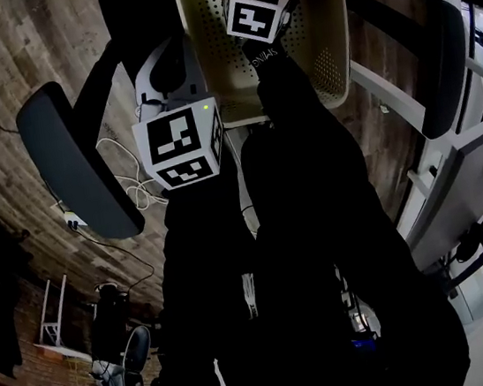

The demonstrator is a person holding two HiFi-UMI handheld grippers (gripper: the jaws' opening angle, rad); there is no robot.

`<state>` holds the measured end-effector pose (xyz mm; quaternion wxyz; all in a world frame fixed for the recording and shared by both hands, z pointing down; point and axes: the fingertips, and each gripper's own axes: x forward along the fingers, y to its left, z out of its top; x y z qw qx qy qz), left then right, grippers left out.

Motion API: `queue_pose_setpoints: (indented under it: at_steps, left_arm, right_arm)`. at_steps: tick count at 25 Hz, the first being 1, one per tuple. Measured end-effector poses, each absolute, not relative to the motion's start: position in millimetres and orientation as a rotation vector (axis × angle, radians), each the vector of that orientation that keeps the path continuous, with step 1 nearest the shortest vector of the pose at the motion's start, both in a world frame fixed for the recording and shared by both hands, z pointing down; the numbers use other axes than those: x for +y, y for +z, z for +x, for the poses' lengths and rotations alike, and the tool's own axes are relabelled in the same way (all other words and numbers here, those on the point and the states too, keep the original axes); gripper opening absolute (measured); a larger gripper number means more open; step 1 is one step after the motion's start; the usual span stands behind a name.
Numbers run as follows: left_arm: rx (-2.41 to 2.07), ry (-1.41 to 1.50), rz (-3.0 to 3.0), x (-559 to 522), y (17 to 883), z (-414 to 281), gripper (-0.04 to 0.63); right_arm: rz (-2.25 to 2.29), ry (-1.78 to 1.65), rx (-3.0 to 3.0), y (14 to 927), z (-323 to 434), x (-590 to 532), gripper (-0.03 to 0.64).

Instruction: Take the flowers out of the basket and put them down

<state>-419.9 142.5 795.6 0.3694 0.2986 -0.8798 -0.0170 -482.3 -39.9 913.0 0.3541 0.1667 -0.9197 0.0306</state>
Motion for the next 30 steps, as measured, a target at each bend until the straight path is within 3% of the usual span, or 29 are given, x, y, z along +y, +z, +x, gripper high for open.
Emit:
queue_pose_setpoints:
  at_steps: [14,30]
  left_arm:
    - [-2.319,-0.022,0.773,146,754,-409,0.002]
    - [-2.402,0.005,0.895,132,553,-370,0.002]
  right_arm:
    - [0.293,0.019,-2.563,832,-460,-20,0.526]
    - [0.375,0.069,-2.715,560,-348,-10,0.525]
